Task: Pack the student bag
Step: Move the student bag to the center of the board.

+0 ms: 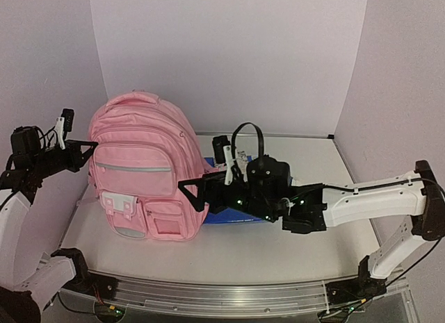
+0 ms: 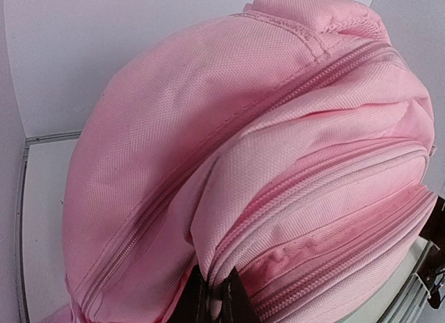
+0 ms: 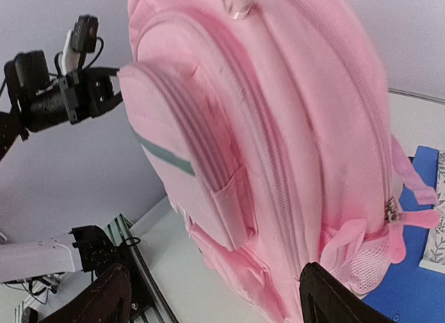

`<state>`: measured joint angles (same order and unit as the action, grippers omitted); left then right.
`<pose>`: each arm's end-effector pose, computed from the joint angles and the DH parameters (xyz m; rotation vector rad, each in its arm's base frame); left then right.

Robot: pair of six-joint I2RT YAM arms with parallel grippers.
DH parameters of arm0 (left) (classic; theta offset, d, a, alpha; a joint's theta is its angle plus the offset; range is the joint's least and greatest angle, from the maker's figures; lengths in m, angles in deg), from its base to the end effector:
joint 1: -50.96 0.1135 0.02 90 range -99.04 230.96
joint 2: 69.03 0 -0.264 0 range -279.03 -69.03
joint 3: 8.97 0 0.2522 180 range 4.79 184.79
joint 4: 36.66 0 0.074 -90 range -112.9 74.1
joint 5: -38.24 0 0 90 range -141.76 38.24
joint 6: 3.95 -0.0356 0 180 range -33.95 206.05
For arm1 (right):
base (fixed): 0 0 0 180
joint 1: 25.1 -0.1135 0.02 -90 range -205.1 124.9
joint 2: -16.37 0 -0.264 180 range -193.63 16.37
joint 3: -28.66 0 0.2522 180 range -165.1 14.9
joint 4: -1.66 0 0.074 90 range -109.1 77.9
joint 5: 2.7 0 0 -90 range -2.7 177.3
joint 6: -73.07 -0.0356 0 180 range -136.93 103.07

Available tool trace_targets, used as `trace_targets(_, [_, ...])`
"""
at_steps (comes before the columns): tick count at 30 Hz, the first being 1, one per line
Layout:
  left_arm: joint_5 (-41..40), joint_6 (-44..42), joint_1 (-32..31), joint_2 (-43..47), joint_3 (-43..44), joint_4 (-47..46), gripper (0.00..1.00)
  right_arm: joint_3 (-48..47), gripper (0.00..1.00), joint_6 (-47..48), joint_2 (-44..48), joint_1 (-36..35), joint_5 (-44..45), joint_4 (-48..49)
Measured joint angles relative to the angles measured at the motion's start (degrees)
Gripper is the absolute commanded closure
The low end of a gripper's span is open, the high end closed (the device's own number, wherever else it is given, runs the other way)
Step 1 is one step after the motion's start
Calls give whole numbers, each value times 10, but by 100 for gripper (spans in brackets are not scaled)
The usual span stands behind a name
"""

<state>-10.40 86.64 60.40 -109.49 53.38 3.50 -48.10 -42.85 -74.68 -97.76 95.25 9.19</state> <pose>0.1506 0.0012 0.3473 0.3284 1.8163 -0.5708 0.1173 0.3591 0.3023 -0.6210 1.7213 1.1472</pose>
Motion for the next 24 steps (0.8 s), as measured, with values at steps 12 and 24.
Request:
trace_targets(12, [11, -6, 1, 6, -5, -5, 100, 42, 33, -146, 11, 154, -63, -30])
trace_targets(24, [11, -5, 1, 7, -7, -6, 100, 79, 48, -213, -38, 156, -161, 21])
